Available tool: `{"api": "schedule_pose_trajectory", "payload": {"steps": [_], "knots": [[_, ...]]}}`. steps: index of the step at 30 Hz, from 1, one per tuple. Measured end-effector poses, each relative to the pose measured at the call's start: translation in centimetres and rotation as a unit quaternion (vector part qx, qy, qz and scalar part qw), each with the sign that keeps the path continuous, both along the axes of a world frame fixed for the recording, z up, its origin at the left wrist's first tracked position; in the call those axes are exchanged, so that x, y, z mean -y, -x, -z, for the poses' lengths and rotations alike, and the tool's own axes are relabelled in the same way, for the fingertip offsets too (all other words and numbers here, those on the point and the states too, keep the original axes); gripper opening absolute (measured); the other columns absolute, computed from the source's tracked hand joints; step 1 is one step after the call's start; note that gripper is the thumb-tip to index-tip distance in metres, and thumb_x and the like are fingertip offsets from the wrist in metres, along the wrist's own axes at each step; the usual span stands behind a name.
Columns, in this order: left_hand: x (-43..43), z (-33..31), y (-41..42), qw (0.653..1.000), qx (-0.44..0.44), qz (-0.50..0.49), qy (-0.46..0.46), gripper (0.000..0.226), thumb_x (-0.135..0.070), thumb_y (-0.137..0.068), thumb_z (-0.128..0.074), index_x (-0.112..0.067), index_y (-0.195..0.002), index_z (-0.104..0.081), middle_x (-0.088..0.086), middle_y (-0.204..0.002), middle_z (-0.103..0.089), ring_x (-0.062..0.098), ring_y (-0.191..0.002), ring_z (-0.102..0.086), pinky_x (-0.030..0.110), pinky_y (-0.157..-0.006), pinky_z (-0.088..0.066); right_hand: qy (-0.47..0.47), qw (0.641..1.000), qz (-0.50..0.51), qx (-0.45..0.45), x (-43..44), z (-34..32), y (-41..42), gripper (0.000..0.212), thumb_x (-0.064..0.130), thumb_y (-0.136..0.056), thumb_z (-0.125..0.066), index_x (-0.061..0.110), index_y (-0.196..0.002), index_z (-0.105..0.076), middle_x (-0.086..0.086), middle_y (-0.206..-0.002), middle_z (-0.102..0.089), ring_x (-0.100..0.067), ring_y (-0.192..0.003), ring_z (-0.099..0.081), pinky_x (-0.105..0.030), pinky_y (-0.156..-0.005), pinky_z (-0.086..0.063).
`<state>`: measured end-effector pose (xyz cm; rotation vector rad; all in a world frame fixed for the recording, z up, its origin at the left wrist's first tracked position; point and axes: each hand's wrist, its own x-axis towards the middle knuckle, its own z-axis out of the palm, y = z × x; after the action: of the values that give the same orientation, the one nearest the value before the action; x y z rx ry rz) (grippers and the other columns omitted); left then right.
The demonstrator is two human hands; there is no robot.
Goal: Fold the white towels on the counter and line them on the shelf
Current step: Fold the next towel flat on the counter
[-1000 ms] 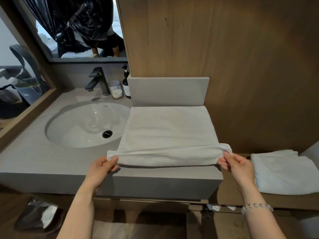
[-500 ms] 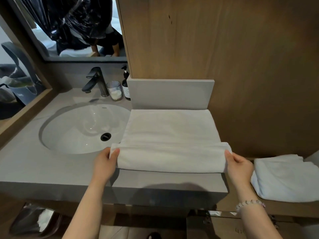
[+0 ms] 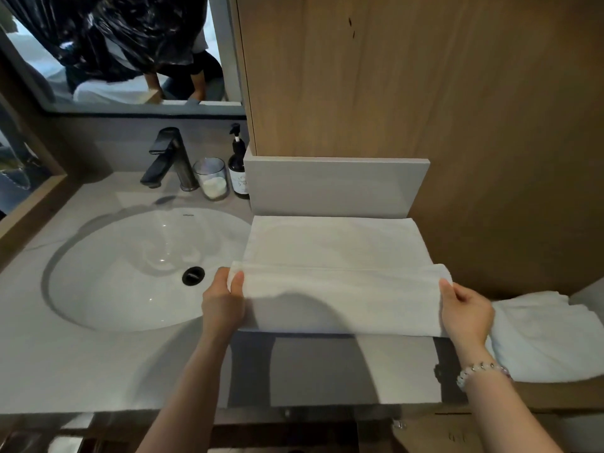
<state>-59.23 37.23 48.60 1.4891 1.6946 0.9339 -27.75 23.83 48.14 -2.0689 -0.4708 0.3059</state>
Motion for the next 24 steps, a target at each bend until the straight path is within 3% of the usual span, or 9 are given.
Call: {"api": "schedule_pose_trajectory", "payload": {"steps": [5, 9, 13, 21, 24], "knots": [[-1.9, 0.4, -0.7, 0.999, -0.017, 0.009, 0.029, 0.025, -0.026, -0.099, -0.041, -0.005, -0.108, -0.052, 0.011, -0.091, -0.050, 0.033, -0.089, -0.048, 0.034, -0.075, -0.031, 0.059, 0.998, 0.016, 0.027, -1.6, 0.0, -0.4, 0.035, 0.032, -0.092, -0.056, 0.004, -0.110, -0.069, -0.013, -0.106, -0.069, -0.024, -0.091, -0.058, -0.030, -0.081, -0.040], [-3.0, 0.4, -1.1, 0.998, -0.037, 0.021, 0.042, 0.024, -0.030, -0.099, -0.039, -0.008, -0.103, -0.048, 0.016, -0.092, -0.051, 0.031, -0.085, -0.044, 0.035, -0.074, -0.031, 0.091, 0.994, 0.011, 0.054, -2.3, 0.3, -0.8, 0.035, 0.036, -0.093, -0.054, 0.006, -0.099, -0.072, -0.013, -0.095, -0.070, -0.021, -0.078, -0.054, -0.031, -0.074, -0.044], [-3.5, 0.3, -1.5, 0.995, -0.075, 0.019, 0.056, 0.027, -0.031, -0.099, -0.037, -0.007, -0.104, -0.047, 0.028, -0.104, -0.055, 0.041, -0.097, -0.050, 0.036, -0.075, -0.032, 0.126, 0.989, 0.011, 0.082, -2.9, 0.4, -1.2, 0.036, 0.038, -0.093, -0.053, 0.008, -0.090, -0.074, -0.014, -0.087, -0.070, -0.027, -0.075, -0.056, -0.030, -0.066, -0.042], [-4.3, 0.7, -2.3, 0.982, -0.173, 0.017, 0.078, 0.033, -0.035, -0.100, -0.031, -0.007, -0.107, -0.046, 0.024, -0.108, -0.056, 0.040, -0.099, -0.051, 0.037, -0.074, -0.033, 0.116, 0.989, 0.008, 0.087, -3.6, 1.3, -1.4, 0.032, 0.032, -0.093, -0.055, 0.008, -0.084, -0.073, -0.013, -0.079, -0.068, -0.027, -0.072, -0.054, -0.028, -0.066, -0.036], [-4.9, 1.1, -2.3, 0.976, -0.202, 0.029, 0.077, 0.032, -0.036, -0.100, -0.032, -0.008, -0.105, -0.045, 0.022, -0.105, -0.057, 0.039, -0.097, -0.052, 0.037, -0.074, -0.033, 0.114, 0.990, 0.004, 0.089, -3.7, 1.5, -1.5, 0.036, 0.031, -0.094, -0.054, 0.007, -0.071, -0.068, -0.009, -0.065, -0.060, -0.025, -0.064, -0.052, -0.028, -0.063, -0.035]]}}
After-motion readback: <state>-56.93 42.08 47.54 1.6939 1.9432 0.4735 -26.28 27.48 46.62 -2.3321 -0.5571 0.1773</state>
